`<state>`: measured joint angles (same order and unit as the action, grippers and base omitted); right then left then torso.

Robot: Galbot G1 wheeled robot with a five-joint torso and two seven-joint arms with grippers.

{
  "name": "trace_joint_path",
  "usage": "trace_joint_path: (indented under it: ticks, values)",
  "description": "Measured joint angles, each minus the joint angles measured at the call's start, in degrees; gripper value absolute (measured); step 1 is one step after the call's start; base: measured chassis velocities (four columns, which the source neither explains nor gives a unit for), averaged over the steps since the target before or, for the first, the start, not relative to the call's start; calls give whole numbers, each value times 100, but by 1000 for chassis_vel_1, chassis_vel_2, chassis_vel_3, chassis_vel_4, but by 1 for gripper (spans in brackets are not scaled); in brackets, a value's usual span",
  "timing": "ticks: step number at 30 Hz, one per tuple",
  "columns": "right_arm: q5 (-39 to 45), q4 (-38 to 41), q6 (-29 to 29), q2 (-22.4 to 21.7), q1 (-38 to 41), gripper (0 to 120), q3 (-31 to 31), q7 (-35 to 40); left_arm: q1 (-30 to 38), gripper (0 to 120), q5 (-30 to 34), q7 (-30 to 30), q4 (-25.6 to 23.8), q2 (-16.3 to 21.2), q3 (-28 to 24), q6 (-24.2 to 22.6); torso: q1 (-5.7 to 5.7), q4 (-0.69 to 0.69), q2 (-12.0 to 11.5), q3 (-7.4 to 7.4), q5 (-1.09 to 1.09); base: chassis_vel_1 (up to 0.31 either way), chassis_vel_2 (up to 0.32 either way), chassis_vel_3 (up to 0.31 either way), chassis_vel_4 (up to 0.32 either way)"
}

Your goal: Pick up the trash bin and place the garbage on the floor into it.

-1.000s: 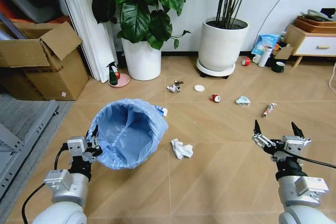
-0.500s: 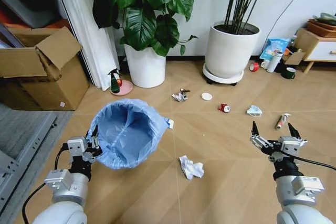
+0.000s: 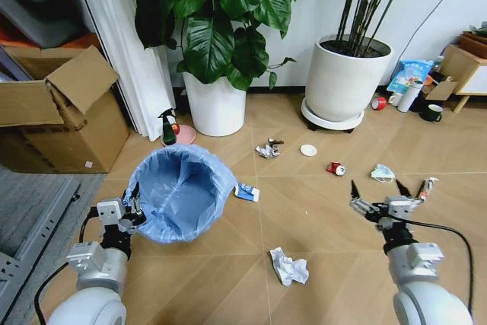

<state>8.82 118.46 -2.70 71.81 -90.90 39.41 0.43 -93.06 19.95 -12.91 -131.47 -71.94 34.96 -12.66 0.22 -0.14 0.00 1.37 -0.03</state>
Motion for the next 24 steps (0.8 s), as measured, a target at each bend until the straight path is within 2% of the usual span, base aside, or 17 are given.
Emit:
trace_joint_path:
  ticks: [1,2,3,4,6,9,11,13,15,18,24]
  values:
    - [0,0,0,0,0,100,0,0,0,1,0,0,0,0,0,0,0,0,0,0,0,14,-53,-23,43]
    - [83,-203,38,-254,60,100,-138,-139,-38,1,4,0,0,11,23,0,0,0,0,0,3,41,-53,-23,44]
    - [261,-615,121,-898,189,100,-462,-493,-114,1,5,-2,2,17,78,4,-1,1,0,0,-3,0,0,0,0]
    - [261,-615,121,-898,189,100,-462,-493,-114,1,5,-2,2,17,78,4,-1,1,0,0,-3,0,0,0,0]
    - [377,-1130,310,-1469,443,100,-907,-893,-155,1,0,-20,-1,2,111,11,-1,2,0,0,1,0,0,0,0]
    - [391,-1480,412,-1707,655,100,-1224,-1181,-163,1,-2,-59,-21,-5,124,12,0,2,0,0,0,0,0,0,0]
    - [446,-2042,510,-1907,1000,100,-1815,-1443,-176,1,-8,-85,-49,-5,145,15,0,2,0,1,-1,0,0,0,0]
    - [481,-2464,506,-1942,1246,100,-2292,-1566,-193,1,-13,-89,-67,-5,180,22,0,1,0,1,1,0,0,0,0]
    - [514,-2636,459,-1936,1353,100,-2508,-1602,-201,1,-14,-89,-75,-4,198,26,0,2,0,1,0,0,0,0,0]
    - [511,-3185,404,-1746,1689,100,-3064,-1638,-209,1,-5,-94,-96,1,251,33,0,0,0,1,0,0,0,0,0]
    - [471,-3820,430,-1417,2113,100,-3459,-1659,-192,1,-5,-105,-86,32,248,37,0,1,0,1,-2,0,0,0,0]
